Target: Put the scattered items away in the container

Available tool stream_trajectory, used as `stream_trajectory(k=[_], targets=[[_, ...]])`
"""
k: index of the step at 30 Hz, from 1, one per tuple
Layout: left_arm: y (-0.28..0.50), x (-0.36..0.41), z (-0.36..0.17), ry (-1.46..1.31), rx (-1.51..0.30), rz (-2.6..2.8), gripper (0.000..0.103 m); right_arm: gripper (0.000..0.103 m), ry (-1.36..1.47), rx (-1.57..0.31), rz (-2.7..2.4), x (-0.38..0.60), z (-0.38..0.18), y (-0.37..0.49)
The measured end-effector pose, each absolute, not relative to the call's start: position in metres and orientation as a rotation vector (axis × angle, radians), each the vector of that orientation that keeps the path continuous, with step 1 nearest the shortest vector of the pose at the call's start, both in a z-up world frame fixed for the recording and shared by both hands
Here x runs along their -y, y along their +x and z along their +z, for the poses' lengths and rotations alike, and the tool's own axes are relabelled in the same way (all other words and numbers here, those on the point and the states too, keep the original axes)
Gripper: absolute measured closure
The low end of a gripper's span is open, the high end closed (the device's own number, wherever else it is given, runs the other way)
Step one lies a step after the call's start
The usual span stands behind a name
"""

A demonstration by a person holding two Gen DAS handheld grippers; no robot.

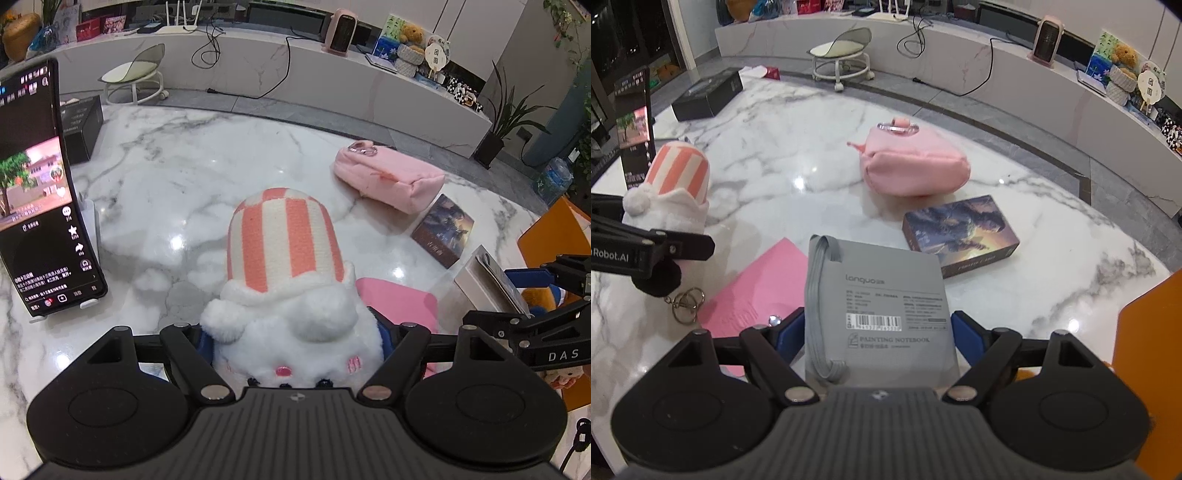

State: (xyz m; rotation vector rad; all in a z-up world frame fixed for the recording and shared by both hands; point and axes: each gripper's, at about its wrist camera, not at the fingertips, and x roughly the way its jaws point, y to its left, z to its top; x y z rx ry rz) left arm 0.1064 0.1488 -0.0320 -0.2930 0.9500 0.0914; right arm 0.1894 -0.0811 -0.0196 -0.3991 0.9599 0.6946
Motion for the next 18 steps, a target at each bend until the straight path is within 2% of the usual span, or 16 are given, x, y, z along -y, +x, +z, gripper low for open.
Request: stream_trajectory(k=[18], targets=[[0.099, -0.104, 0.007, -0.232, -0.902, 0.060, 0.014, 0.020, -0.334, -0.875, 0.671, 0.118, 0.022, 0.177]])
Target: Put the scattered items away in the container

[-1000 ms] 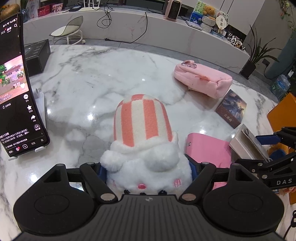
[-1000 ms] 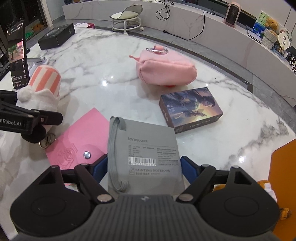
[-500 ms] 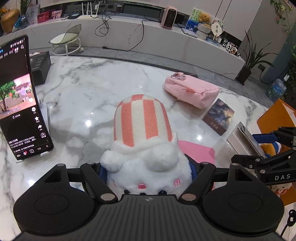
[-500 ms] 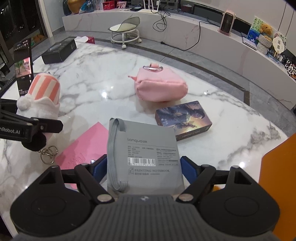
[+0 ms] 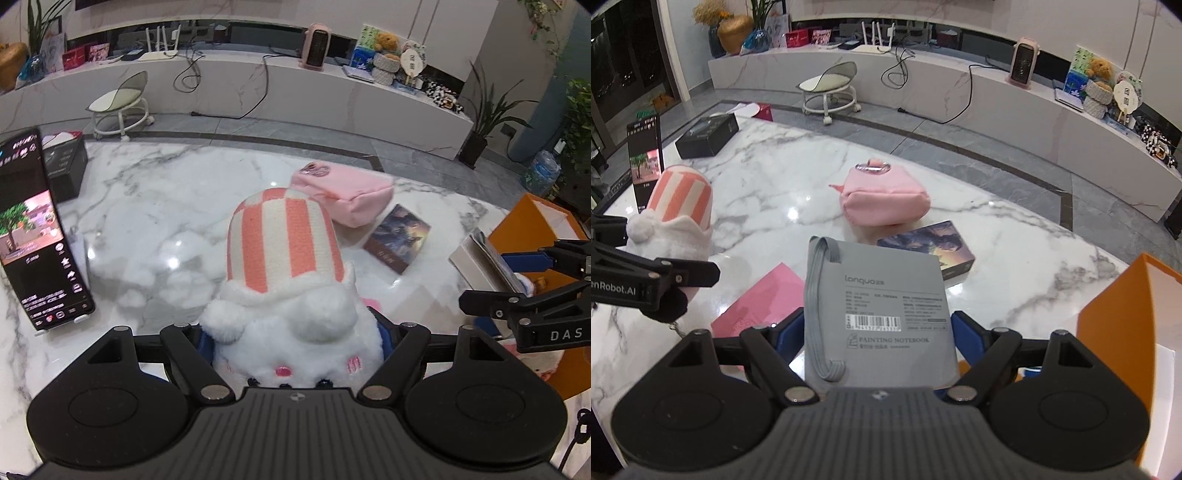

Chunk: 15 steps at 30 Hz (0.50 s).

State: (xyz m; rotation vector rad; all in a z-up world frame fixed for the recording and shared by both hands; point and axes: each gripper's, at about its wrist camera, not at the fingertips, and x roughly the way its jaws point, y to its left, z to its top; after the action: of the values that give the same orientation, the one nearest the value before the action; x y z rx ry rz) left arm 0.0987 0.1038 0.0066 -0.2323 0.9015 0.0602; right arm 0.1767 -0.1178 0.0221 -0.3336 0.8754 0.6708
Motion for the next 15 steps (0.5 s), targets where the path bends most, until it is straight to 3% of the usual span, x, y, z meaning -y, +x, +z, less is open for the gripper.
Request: stream_trajectory(k=[15], targets=[[0.107, -0.056, 0.027, -0.191, -0.875, 0.004, 0.014, 0.020, -0.255, -0.784, 0.640, 0.156, 0.059, 0.169]])
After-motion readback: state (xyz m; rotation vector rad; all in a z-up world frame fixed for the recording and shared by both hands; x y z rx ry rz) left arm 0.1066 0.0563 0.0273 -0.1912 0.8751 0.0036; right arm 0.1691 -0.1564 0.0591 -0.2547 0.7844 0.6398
